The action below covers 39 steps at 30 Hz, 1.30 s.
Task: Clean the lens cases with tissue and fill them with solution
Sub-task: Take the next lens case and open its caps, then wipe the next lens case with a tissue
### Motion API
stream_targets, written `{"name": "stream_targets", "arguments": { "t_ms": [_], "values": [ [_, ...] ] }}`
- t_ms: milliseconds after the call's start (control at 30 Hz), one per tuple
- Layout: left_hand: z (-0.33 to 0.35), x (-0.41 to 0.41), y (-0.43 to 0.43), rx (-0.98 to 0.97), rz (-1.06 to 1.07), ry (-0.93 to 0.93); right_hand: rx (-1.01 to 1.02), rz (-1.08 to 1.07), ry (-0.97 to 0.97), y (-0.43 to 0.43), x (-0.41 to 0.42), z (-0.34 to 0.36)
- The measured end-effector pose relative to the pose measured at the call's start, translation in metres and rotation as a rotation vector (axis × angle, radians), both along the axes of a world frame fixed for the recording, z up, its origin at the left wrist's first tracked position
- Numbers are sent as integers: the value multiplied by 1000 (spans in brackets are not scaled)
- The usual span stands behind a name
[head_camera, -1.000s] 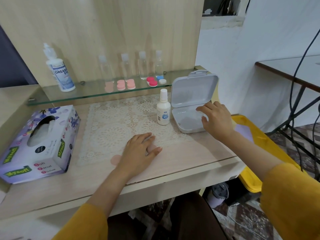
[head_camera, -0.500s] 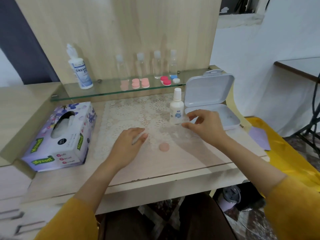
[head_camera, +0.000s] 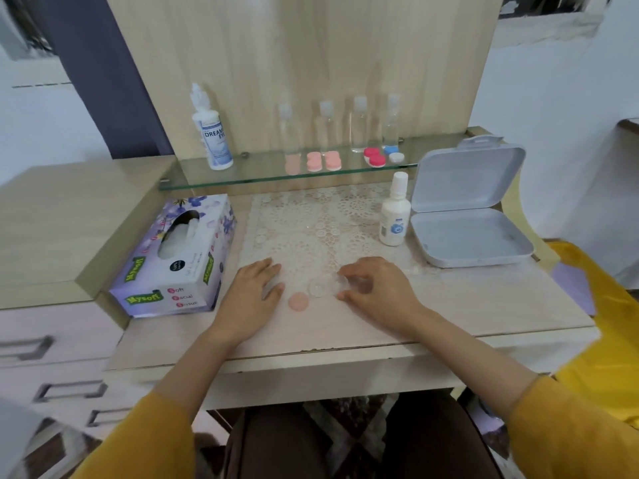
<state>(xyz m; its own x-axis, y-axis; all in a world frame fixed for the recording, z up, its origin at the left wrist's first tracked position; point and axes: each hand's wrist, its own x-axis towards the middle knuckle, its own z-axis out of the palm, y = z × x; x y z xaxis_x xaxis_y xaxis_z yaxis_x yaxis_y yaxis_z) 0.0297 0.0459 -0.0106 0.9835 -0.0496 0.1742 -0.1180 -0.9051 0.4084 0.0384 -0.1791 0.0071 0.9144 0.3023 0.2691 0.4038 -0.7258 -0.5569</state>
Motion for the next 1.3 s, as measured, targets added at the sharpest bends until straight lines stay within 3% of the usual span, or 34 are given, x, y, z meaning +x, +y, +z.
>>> {"name": "stream_targets", "arguments": {
  "t_ms": [133,300,400,567,767,867,1033,1300],
  "values": [
    [11,0,2,-50,-6,0,-65,58,-7,-8,2,-3],
    [60,-1,13,-98,-17,-217,-159,87,-28,-10,5,-9],
    [95,6,42,-83,102,-312,-166,89,-40,-9,6,-12],
    [112,32,99,38,332,-141,-159,95,-55,-9,7,-13],
    [100,50,124,324,176,207,-144,91,-68,-8,8,-14],
    [98,52,123,449,138,198,-138,84,-68,-9,7,-15],
    [93,53,126,456,134,147,-136,74,-68,-8,8,-16],
    [96,53,130,267,136,33,-117,66,-67,-9,8,-17]
  ]
}}
